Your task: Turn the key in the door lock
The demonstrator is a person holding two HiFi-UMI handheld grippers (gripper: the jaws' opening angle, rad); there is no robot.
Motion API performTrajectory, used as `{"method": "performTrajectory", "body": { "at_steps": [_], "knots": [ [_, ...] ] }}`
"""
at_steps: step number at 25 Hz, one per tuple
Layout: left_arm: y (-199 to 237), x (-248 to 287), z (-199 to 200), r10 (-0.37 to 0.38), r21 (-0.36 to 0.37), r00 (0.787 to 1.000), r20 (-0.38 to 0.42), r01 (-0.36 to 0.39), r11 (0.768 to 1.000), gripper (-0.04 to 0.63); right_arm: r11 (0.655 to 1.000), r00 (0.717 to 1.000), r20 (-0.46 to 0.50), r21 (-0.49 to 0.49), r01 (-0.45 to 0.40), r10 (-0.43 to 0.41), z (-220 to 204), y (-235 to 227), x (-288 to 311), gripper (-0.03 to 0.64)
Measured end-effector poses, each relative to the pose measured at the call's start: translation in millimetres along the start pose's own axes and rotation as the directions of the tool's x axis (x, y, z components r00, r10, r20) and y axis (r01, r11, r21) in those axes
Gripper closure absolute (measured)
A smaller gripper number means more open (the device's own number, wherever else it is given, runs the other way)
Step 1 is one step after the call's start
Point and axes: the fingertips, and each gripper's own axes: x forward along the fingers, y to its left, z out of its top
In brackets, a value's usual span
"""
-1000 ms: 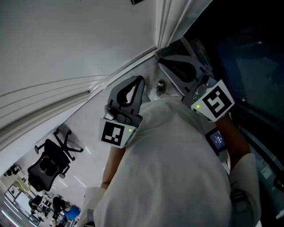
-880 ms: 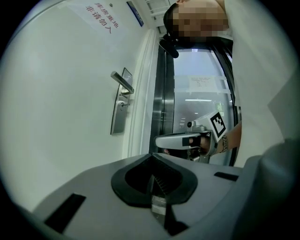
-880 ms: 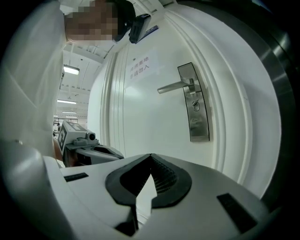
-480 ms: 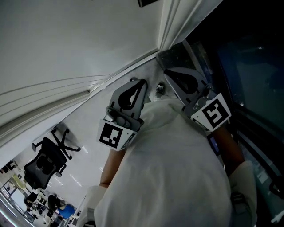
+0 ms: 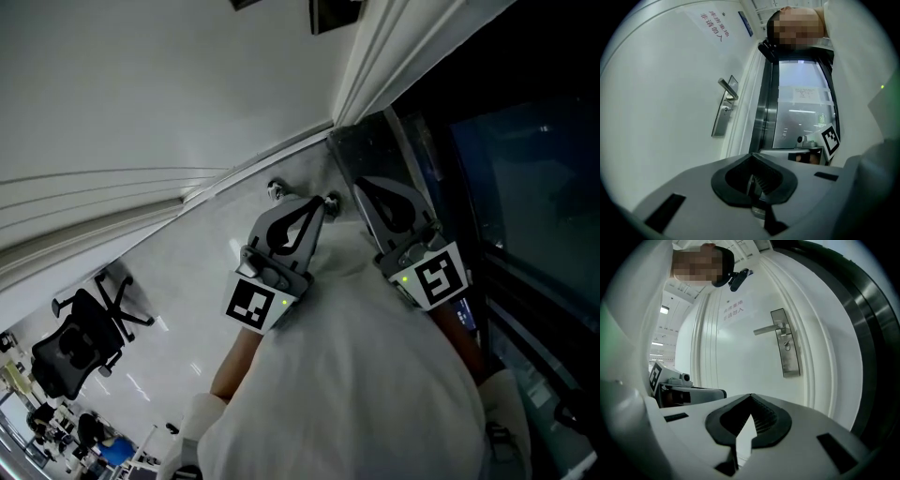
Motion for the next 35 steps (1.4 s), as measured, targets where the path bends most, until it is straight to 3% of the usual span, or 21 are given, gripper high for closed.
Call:
{"method": "performTrajectory", "body": {
  "at_steps": [6, 17, 25, 35],
  "knots": [
    [-9, 7, -5, -0.027, 0.001, 0.999, -0.017, 0.027, 1.000, 0.592, 0.998, 0.997, -0.028, 0.008, -0.067, 0.067, -8, 9, 2, 0.615],
    [-16, 10, -4, -0.046, 0.025, 0.999, -0.025, 0.046, 0.999, 0.591, 0.996, 0.996, -0.021, 0.028, -0.084, 0.084, -9, 8, 1, 0.615],
    [-13, 12, -7, -0.049, -0.046, 0.999, -0.021, 0.048, 0.998, 0.592, 0.997, 0.997, -0.022, 0.043, -0.068, 0.069, -9, 5, -4, 0.615],
    [-11, 12, -16, -0.070, -0.072, 0.997, -0.020, 0.068, 0.995, 0.592, 0.997, 0.996, -0.054, 0.049, -0.062, 0.064, -17, 8, -4, 0.615]
  ]
}}
